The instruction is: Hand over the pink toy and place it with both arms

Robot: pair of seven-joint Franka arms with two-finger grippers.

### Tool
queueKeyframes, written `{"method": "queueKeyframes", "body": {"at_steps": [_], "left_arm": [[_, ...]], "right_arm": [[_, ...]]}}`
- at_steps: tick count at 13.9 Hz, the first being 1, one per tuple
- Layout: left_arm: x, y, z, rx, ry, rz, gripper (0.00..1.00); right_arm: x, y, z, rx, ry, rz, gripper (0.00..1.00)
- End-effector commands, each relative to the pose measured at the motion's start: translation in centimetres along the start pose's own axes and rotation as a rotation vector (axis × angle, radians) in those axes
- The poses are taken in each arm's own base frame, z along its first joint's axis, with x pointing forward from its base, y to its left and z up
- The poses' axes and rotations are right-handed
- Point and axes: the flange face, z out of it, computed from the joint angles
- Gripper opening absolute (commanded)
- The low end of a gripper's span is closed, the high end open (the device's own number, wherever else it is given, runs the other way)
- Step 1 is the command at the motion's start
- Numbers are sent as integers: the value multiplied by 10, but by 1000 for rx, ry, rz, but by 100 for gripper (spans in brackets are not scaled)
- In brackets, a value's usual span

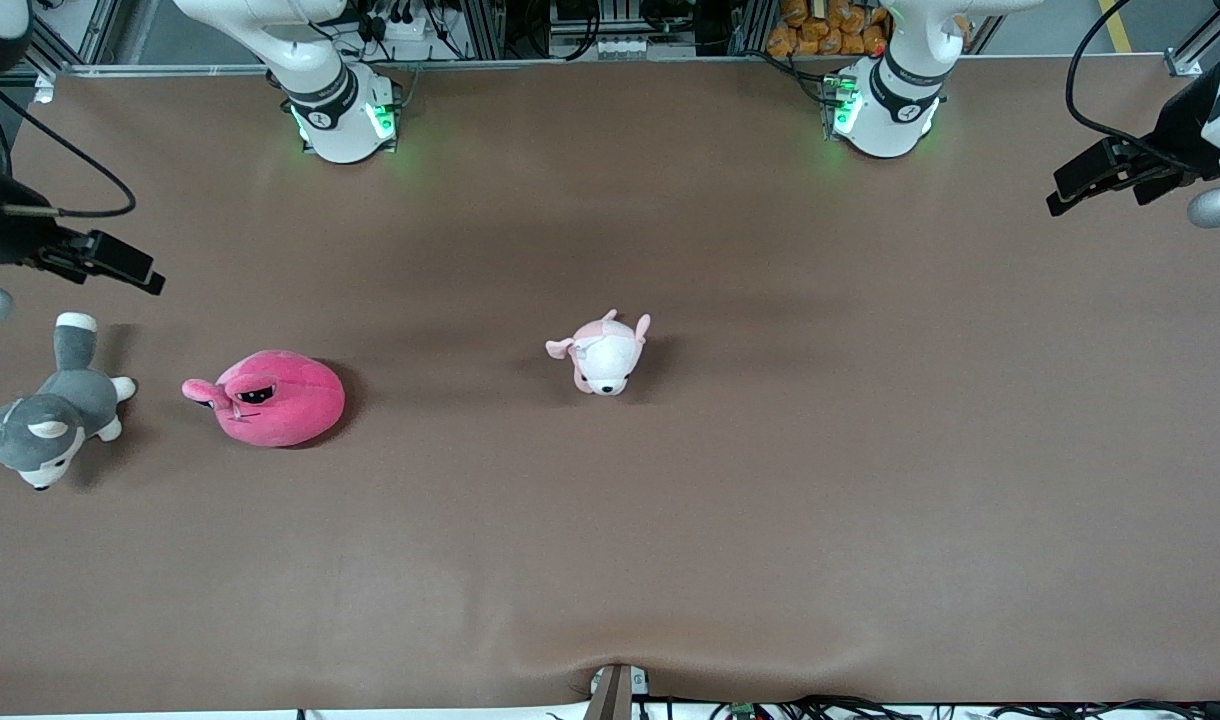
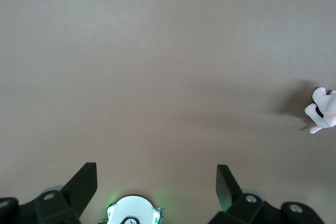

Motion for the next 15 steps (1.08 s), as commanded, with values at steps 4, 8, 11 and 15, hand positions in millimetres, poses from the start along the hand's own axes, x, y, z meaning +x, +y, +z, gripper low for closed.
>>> {"method": "queueKeyframes", "body": {"at_steps": [4,8,11,15], "left_arm": [[6,-2,1,11,3,8,100],[5,1,1,9,4,14,100],[0,11,0,12,2,34,100],[-4,20,-2,24,7,108,100]], "right_arm": [[-9,10,-18,-32,4,-118,100],[-7,10,-21,-45,12,-118,100],[-5,16,-22,-43,14,-110,100],[-4,25,-25,-41,19,-97,100]]}}
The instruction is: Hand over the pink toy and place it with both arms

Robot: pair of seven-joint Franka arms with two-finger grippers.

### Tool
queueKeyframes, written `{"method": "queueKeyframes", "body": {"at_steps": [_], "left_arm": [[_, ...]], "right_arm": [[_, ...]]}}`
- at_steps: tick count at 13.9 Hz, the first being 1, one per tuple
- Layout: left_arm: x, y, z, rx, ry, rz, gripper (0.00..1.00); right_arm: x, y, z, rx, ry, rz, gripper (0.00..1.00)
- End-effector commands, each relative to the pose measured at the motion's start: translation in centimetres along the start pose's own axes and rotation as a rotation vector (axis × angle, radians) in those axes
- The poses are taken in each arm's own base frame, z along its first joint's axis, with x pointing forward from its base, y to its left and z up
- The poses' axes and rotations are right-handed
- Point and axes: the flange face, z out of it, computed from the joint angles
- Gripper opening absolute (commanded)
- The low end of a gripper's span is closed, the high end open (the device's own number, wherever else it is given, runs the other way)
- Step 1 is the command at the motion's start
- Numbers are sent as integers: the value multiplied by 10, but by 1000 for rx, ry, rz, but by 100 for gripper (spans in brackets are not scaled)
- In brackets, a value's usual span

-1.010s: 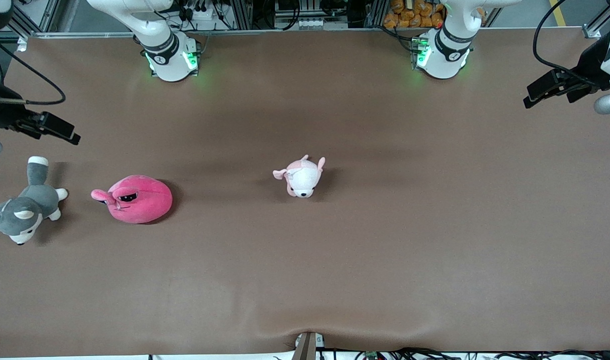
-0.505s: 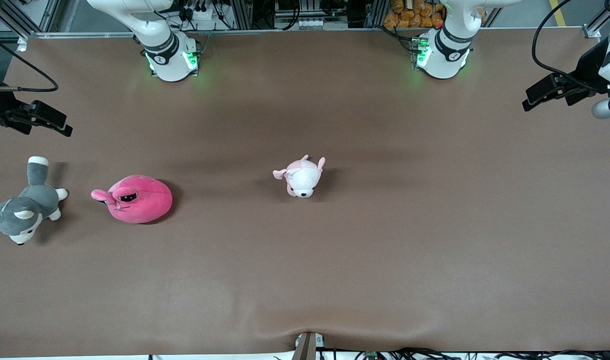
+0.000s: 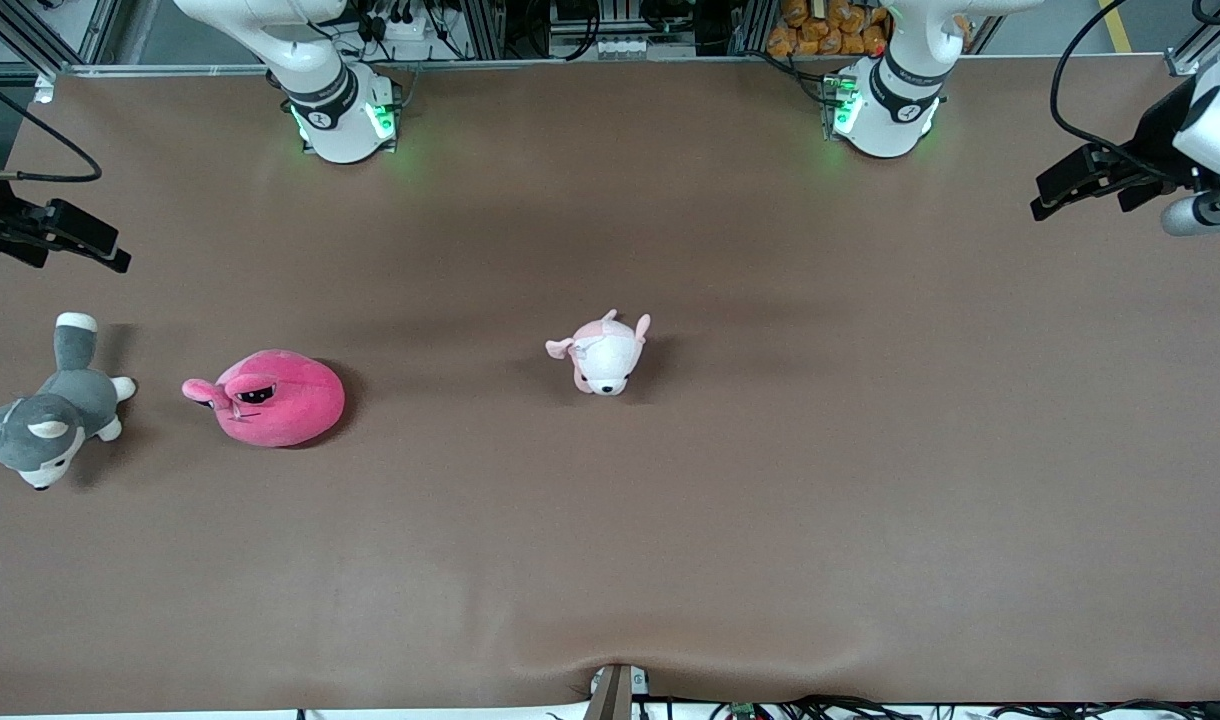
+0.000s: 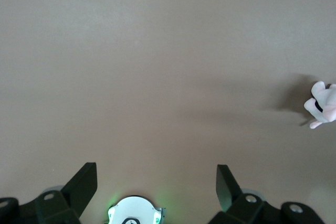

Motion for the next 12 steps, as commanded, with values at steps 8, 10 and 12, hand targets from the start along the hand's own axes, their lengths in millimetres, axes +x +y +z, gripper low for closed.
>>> {"method": "queueKeyframes", "body": {"at_steps": [8,10,12], "left_arm": [[-10,-26,-29,113,-7,17,100],[-8,-25,-29,108,-6,23,100],[-8,-25,-30,96,-7,26,100]], "right_arm": [[-6,6,-10,-45,-24,-5,100],[-6,5,-10,-46,-24,-7,100],[-7,4,-9,-47,-32,-8,100]]}}
